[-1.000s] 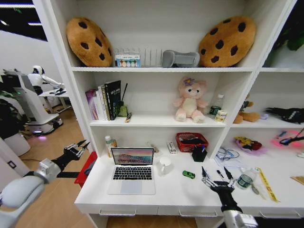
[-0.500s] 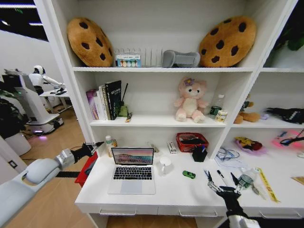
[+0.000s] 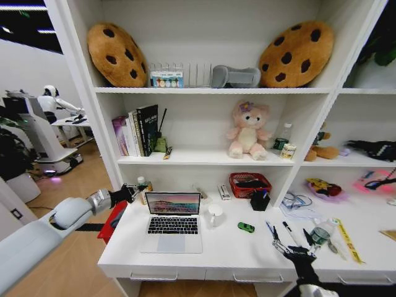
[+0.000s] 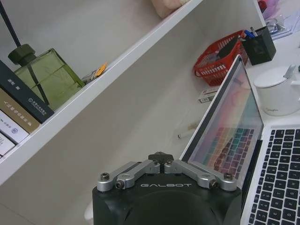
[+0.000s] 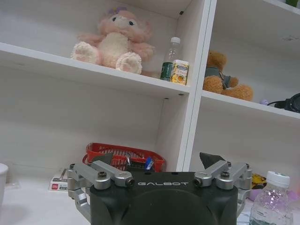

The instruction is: Organize the objects on the table.

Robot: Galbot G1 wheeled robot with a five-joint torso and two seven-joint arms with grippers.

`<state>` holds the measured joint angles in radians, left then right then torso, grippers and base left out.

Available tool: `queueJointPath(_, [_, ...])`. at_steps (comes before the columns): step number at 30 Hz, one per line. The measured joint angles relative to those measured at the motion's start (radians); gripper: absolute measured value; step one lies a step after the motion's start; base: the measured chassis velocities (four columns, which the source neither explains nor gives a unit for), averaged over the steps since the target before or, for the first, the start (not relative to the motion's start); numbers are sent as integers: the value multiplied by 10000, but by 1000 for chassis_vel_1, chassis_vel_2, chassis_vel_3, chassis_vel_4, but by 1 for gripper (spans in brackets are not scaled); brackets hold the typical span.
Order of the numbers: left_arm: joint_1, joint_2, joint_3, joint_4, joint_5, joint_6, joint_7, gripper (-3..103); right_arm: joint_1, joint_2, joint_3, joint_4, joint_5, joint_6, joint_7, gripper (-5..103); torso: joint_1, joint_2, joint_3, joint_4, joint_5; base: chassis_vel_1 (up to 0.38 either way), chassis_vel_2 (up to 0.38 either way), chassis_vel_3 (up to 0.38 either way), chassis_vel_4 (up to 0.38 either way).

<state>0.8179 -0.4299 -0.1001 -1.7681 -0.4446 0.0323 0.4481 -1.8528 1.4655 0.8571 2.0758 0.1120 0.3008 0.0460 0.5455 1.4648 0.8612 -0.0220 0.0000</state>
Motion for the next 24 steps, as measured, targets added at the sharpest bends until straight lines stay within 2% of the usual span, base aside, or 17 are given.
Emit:
queueJointPath(4, [-1259, -286, 1058, 591, 55, -50, 111, 0, 31, 23, 25, -24, -4, 2, 0, 100, 1, 0, 0, -3, 1, 0, 0, 0, 0])
queueJointPath(11, [-1853, -431, 1604, 817, 46, -225, 475, 0, 58, 7, 125, -30, 23, -3, 6, 100, 0, 0, 0, -4, 1, 0, 0, 0, 0])
queueJointPath(15, [-1772, -16, 1529, 787, 36, -499, 1690, 0, 60, 41, 154, -98, 31, 28, 6, 100, 0, 0, 0, 0, 1, 0, 0, 0, 0])
queueJointPath(16, [-1772, -16, 1529, 787, 36, -499, 1690, 0, 60, 41, 154, -98, 31, 28, 6, 100, 0, 0, 0, 0, 1, 0, 0, 0, 0])
queueJointPath(18, [-1653, 190, 1386, 709, 127, -582, 2492, 0, 53, 58, 134, -99, 30, 49, 5, 100, 0, 1, -1, 1, 1, 0, 0, 0, 0])
queueJointPath(19, [-1653, 190, 1386, 709, 127, -582, 2492, 0, 53, 58, 134, -99, 30, 49, 5, 100, 0, 1, -1, 1, 1, 0, 0, 0, 0])
queueJointPath(21, [-1493, 313, 1207, 585, 272, -742, 3056, 0, 45, 29, 130, -90, 41, 52, 5, 100, 1, 0, -1, -1, 1, 0, 0, 0, 0])
queueJointPath(24, [-1402, 350, 1152, 505, 244, -770, 3078, 0, 54, 0, 168, -87, 76, 52, 4, 100, 0, 1, -1, 0, 1, 0, 0, 0, 0])
